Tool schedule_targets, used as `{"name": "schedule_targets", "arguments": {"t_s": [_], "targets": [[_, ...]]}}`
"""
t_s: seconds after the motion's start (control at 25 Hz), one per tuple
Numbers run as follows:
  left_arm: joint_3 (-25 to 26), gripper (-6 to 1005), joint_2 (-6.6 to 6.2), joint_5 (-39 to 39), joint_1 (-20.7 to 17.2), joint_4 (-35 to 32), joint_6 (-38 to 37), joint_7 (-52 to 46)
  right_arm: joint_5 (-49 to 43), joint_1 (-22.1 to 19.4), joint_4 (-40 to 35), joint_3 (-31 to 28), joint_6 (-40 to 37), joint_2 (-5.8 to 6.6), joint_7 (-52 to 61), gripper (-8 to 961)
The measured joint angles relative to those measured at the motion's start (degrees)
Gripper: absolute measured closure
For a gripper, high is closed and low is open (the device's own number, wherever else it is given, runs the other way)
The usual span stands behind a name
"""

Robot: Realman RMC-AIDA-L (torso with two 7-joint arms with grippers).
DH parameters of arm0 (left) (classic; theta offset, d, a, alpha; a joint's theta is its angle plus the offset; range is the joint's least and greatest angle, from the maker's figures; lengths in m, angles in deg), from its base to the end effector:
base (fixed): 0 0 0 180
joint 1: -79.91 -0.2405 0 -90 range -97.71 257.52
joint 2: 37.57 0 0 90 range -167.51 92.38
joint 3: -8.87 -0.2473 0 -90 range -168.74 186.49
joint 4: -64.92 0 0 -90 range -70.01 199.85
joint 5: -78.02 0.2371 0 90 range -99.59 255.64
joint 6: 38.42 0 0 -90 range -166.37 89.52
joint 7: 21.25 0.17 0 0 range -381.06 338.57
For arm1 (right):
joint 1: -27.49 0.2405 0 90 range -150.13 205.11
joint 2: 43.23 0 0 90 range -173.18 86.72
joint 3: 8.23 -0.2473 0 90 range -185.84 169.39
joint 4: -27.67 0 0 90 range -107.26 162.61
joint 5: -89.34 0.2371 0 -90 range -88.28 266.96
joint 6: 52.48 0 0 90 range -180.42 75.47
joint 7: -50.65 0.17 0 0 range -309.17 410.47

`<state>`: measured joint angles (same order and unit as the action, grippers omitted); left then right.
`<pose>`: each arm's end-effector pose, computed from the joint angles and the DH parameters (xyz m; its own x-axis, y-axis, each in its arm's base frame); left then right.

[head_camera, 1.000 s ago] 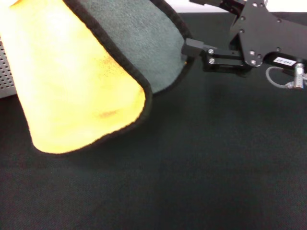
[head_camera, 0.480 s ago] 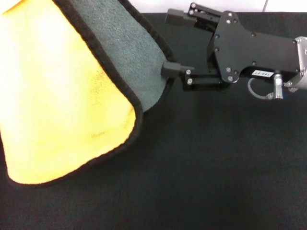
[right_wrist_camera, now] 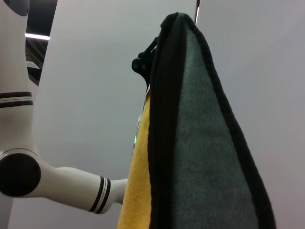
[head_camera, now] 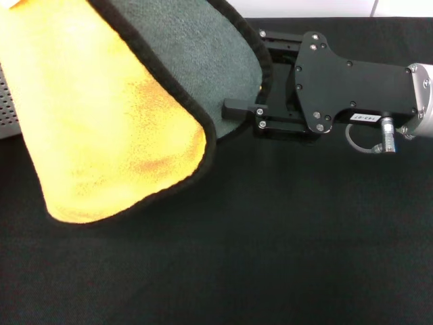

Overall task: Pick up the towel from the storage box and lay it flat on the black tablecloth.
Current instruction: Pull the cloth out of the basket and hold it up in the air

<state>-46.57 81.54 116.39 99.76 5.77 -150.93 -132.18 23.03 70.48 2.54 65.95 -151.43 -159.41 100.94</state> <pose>-0.1291 0.2900 0.1630 -0.0103 0.1698 0.9854 0.0209 -0.9852 0.1700 0.1069 0.3549 -0.0361 0.5512 0.2242 -0.8037 0.1608 -0.9737 -0.1613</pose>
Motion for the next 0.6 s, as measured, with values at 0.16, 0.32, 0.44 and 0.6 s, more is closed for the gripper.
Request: {"name": "schedule_targets", "arguments": {"t_s": [0.16,0.32,0.44,0.6], "targets": [[0.34,973,-0.10,-0.86,-1.09,0.02,0.00,0.01,0.03,-0.72,-0.17,-0.03,-1.62,0.00,0.18,351],[0.42,973,-0.28,-1.42,-1.70,0.37,0.00,0.01,0.05,-2.10,-0.78,-0.31,-4.01,0.13,0.30,404],[0.35,972,-0.27,-1.48,-1.73,0.59,-0.03,0.02,0.05,-2.53,-0.79,-0.41,-4.77,0.22,0.31,419],[0.14,972,-0.19,-1.52,-1.75,0.67,-0.13,0.01,0.05,-2.51,-0.80,-0.38,-4.51,0.17,0.33,441]]}}
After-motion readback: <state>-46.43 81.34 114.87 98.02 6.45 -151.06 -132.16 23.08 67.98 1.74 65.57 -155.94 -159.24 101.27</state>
